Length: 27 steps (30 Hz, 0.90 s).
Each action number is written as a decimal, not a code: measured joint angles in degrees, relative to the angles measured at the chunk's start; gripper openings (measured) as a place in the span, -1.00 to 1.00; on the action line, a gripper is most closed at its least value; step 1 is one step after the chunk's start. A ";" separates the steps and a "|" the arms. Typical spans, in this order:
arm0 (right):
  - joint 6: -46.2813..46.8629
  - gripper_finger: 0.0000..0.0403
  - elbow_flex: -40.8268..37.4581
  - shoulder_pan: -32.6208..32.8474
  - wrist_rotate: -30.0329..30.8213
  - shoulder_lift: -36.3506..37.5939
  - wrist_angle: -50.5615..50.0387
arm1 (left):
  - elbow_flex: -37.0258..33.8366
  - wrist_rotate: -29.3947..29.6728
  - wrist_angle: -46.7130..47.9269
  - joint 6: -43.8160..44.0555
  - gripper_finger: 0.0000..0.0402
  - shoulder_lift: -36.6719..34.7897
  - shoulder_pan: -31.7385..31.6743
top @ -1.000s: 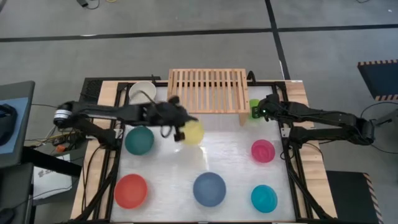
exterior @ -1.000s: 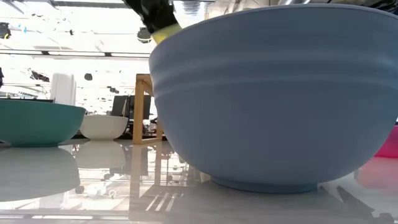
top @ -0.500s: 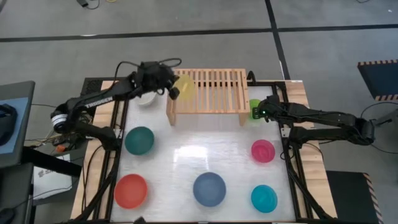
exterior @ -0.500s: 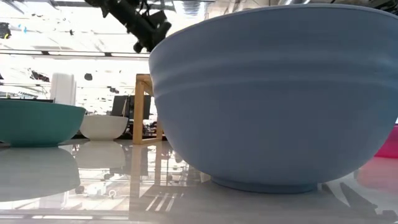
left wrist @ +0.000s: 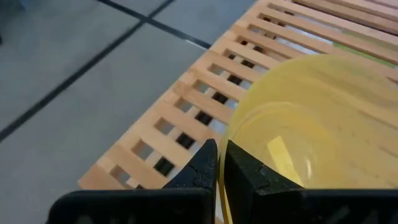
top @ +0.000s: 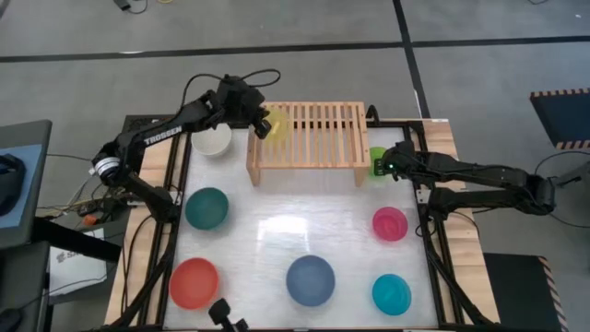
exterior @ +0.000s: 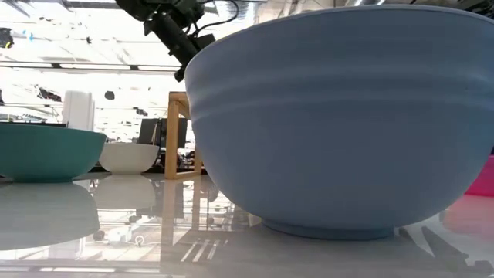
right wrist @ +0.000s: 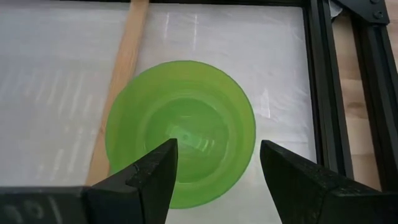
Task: Place and stack bowls onto a shelf
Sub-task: Put the small yellow bowl on the shelf, then stack the small light green bowl on top of the small yellow bowl on the shelf
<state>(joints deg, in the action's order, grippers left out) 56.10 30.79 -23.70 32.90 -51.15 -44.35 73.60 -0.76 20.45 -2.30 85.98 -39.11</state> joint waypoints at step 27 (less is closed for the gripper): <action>1.24 -0.51 0.06 -8.02 -2.47 -19.42 2.58 | -9.30 11.79 8.28 1.68 -0.16 -18.38 20.15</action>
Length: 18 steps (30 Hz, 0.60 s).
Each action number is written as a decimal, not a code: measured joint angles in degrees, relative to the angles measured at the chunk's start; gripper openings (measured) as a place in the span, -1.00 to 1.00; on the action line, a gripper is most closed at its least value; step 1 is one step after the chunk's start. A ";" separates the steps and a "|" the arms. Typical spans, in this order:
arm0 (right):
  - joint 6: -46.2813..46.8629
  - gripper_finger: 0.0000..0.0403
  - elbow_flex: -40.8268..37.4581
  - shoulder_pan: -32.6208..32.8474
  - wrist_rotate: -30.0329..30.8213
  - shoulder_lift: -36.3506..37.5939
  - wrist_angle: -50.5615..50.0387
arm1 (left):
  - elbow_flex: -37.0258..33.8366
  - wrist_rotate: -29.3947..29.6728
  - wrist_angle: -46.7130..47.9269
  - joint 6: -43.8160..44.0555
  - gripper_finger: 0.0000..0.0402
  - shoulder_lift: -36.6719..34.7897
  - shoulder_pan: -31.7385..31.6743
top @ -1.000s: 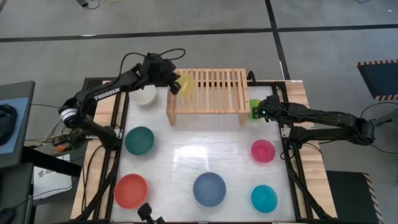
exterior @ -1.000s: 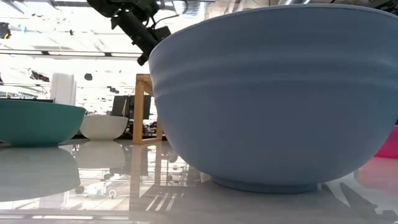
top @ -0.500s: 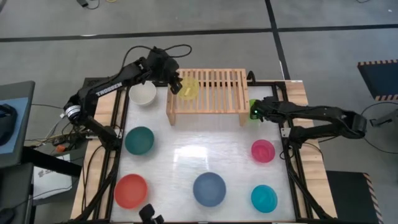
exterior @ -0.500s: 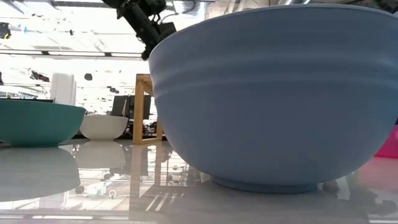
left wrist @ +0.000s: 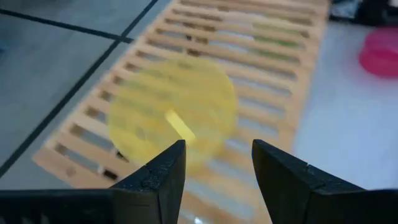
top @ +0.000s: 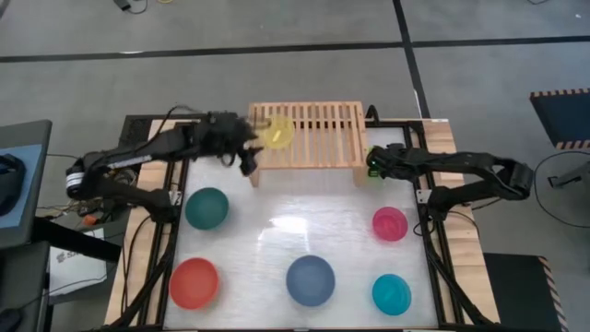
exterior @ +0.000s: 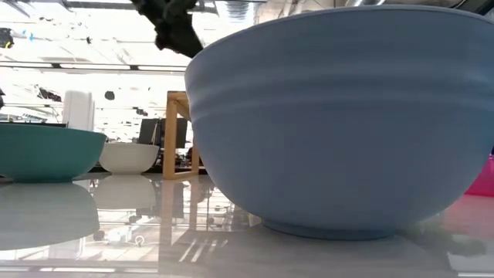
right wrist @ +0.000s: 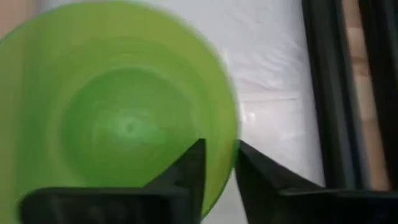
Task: Place and stack bowls onto a shelf
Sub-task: Stack the small light green bowl on top of the small yellow bowl on the shelf
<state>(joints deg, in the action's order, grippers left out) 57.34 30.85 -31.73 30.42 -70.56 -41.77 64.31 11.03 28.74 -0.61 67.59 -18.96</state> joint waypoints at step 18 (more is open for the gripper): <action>0.83 -0.79 1.05 0.11 4.80 20.46 -11.84 | -22.22 10.42 -18.25 4.87 -0.17 -15.37 15.65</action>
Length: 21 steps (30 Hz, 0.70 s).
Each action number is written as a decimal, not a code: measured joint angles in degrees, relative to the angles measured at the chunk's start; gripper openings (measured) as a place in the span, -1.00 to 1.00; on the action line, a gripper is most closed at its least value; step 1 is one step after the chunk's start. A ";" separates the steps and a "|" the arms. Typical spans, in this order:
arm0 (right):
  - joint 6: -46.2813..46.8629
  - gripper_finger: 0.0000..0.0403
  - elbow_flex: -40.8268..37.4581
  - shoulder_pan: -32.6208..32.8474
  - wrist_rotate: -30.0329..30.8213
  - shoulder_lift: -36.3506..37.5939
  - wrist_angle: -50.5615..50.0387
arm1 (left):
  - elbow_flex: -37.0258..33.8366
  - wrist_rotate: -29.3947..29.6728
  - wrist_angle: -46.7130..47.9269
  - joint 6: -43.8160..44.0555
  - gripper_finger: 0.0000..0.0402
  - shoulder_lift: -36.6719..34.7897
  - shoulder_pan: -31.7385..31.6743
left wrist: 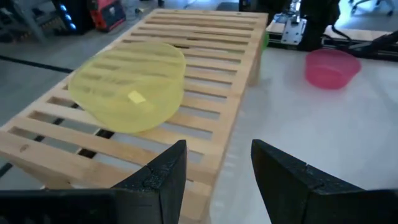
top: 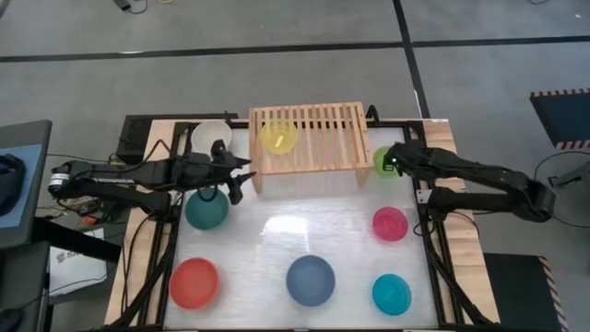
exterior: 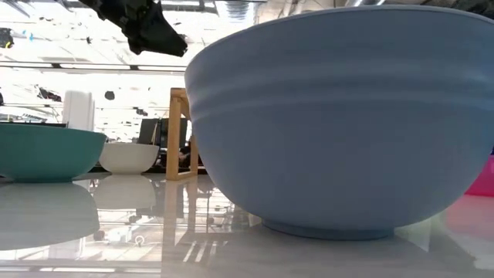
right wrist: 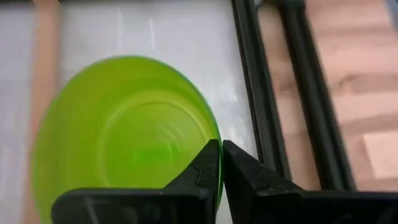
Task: Place and stack bowls onto a shelf
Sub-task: Stack the small light green bowl on top of the small yellow bowl on the shelf
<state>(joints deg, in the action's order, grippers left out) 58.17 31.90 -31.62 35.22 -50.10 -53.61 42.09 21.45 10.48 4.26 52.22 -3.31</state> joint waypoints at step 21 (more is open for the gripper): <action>-27.69 -0.86 20.60 3.17 6.30 1.81 25.39 | 0.00 -3.71 1.75 -4.28 -0.17 8.64 -0.43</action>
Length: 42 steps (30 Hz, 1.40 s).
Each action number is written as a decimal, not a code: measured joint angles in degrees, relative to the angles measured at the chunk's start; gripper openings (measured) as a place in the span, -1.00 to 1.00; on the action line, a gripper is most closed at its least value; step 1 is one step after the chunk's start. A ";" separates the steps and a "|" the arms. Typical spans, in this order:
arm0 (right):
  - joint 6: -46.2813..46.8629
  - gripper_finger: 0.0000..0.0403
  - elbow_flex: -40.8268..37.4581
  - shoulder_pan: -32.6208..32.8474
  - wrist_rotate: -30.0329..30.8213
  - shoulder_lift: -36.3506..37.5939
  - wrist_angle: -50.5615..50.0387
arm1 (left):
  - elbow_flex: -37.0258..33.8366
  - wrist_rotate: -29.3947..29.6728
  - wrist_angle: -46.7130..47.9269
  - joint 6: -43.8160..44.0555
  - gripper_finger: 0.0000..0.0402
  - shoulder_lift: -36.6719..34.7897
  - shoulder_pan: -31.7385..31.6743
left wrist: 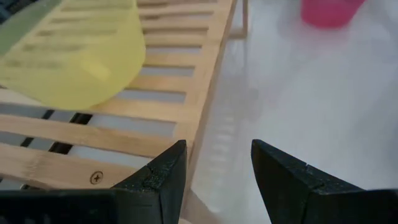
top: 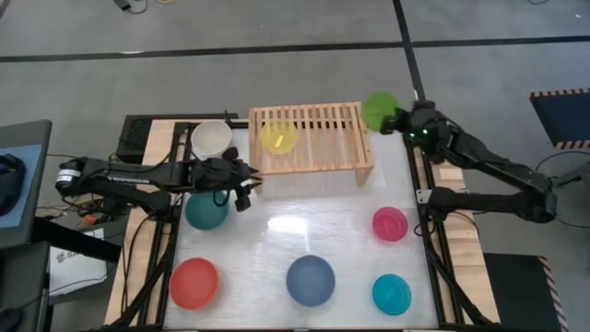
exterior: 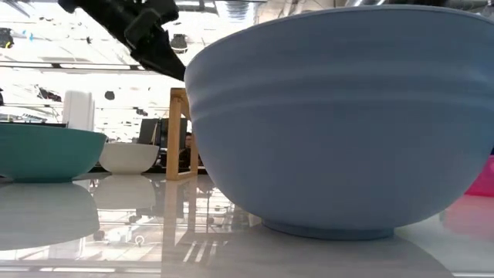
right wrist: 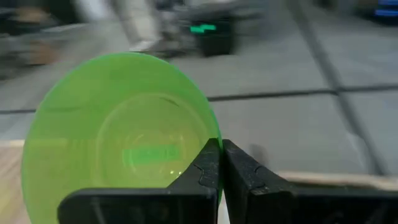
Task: Place and stack bowls onto a shelf
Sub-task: Stack the small light green bowl on top of the small yellow bowl on the shelf
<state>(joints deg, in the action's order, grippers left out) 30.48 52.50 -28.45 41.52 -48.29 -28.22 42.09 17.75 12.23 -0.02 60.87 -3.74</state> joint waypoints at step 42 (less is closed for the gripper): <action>-15.54 -0.39 38.19 4.94 -29.51 -50.34 6.94 | 3.26 -0.46 1.79 -3.23 -0.41 0.91 -5.95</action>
<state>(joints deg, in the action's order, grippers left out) 14.94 90.69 -23.51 12.01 -98.63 -21.28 45.34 17.29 14.02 -3.25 61.77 -9.69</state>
